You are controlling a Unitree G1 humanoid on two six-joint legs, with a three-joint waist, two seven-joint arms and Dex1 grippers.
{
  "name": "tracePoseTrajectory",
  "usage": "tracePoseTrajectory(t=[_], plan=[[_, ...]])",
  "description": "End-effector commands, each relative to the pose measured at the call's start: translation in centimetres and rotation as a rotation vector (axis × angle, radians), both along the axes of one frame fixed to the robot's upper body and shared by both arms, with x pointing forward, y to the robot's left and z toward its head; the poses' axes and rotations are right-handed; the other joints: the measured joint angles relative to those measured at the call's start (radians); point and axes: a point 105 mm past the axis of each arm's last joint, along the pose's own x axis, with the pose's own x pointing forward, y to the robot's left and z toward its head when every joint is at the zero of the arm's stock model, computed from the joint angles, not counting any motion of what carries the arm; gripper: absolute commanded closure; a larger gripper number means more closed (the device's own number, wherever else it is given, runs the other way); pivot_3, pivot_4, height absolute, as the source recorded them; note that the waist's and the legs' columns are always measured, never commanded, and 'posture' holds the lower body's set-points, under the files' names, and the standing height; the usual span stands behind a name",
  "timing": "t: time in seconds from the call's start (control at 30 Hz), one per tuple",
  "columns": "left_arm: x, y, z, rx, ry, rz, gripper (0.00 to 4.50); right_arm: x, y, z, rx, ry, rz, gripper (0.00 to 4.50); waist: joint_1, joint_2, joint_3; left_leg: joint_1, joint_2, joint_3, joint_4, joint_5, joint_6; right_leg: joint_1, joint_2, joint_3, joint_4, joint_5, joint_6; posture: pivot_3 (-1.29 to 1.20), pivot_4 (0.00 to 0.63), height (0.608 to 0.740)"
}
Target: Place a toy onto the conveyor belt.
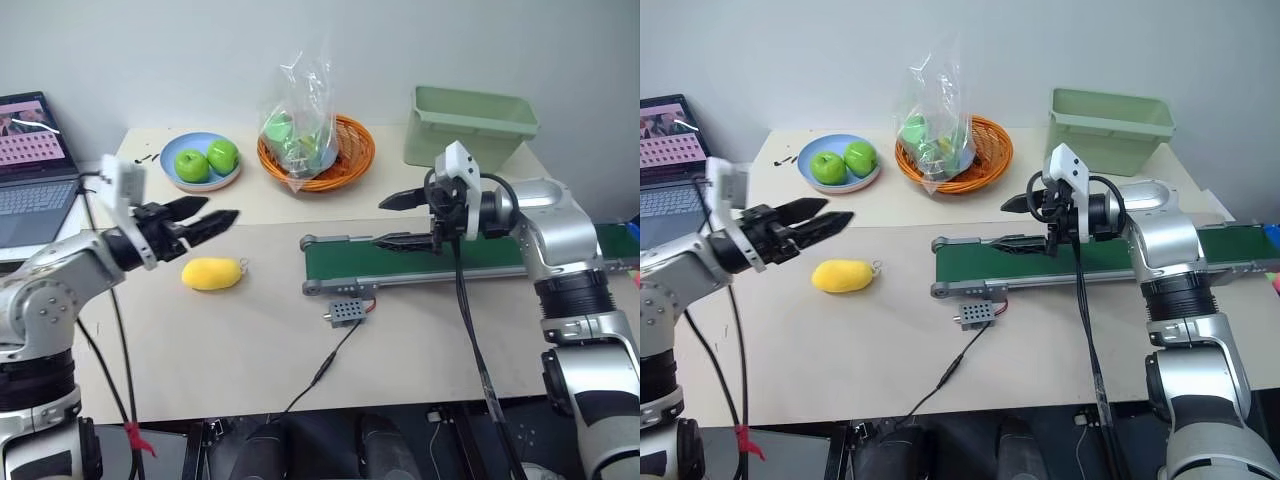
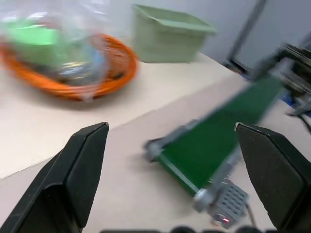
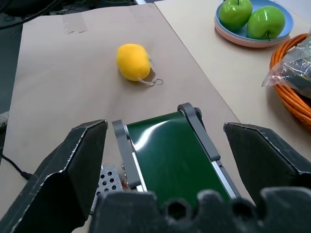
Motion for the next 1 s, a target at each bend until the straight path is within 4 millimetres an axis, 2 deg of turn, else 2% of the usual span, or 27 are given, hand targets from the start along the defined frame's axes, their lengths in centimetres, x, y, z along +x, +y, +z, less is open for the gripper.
tracePoseTrajectory(t=[0.03, 0.13, 0.37, 0.5, 0.63, 0.83, 1.0], plan=[[0.7, 5.0, -1.6, -0.175, 0.099, 0.25, 0.04, -0.3, 0.3, 1.2, 0.008, -0.052, 0.018, 0.0, 0.003, 0.0, 0.0, 0.0, 0.0, 0.0, 0.0, 0.0, 0.0, 0.0, 0.0, 0.0, 0.0, 0.0, 0.0, 0.0, 0.15, 0.74], [0.7, 7.1, -4.0, -0.325, 0.199, 0.361, 0.04, -0.2, 0.4, 1.0, 0.004, -0.049, 0.019, 0.0, 0.005, 0.0, 0.0, 0.0, 0.0, -0.001, 0.0, 0.0, 0.0, 0.0, 0.0, 0.0, 0.001, 0.0, 0.0, 0.0, 0.15, 0.74], [0.5, 7.7, -9.3, -0.667, 0.383, 0.481, 0.04, -0.1, 0.6, 1.0, -0.004, -0.052, 0.022, 0.0, 0.01, -0.001, 0.0, 0.0, -0.001, -0.002, 0.0, 0.0, -0.001, 0.0, -0.001, 0.0, 0.0, 0.0, 0.0, 0.0, 0.15, 0.74], [-0.4, 8.4, -12.3, -0.662, 0.474, 0.566, 0.04, -0.1, 0.4, 0.9, -0.013, -0.051, 0.013, 0.0, 0.006, -0.002, 0.0, 0.0, -0.001, -0.002, 0.0, 0.0, -0.001, 0.0, -0.002, -0.001, 0.0, 0.0, 0.0, 0.0, 0.15, 0.74], [-0.7, 8.6, -13.3, -0.717, 0.514, 0.577, 0.04, -0.1, 0.0, 0.9, -0.021, -0.051, 0.003, 0.0, 0.005, -0.002, 0.0, 0.0, -0.001, -0.002, 0.0, 0.0, -0.002, -0.001, -0.002, 0.0, 0.0, 0.0, 0.0, 0.0, 0.15, 0.74], [-0.5, 7.6, -14.4, -0.756, 0.555, 0.549, 0.04, -0.1, -0.2, 1.1, -0.026, -0.056, -0.007, 0.0, 0.007, -0.002, 0.0, 0.001, -0.002, -0.002, 0.0, 0.0, -0.002, 0.0, -0.002, 0.0, -0.001, 0.0, 0.0, 0.0, 0.15, 0.74], [0.0, 6.4, -14.4, -0.794, 0.57, 0.494, 0.04, -0.2, -0.3, 1.2, -0.031, -0.059, -0.012, 0.0, 0.008, -0.002, 0.0, 0.001, -0.002, -0.001, 0.0, -0.001, -0.002, 0.0, -0.002, 0.0, -0.001, 0.0, 0.0, 0.0, 0.15, 0.74]])
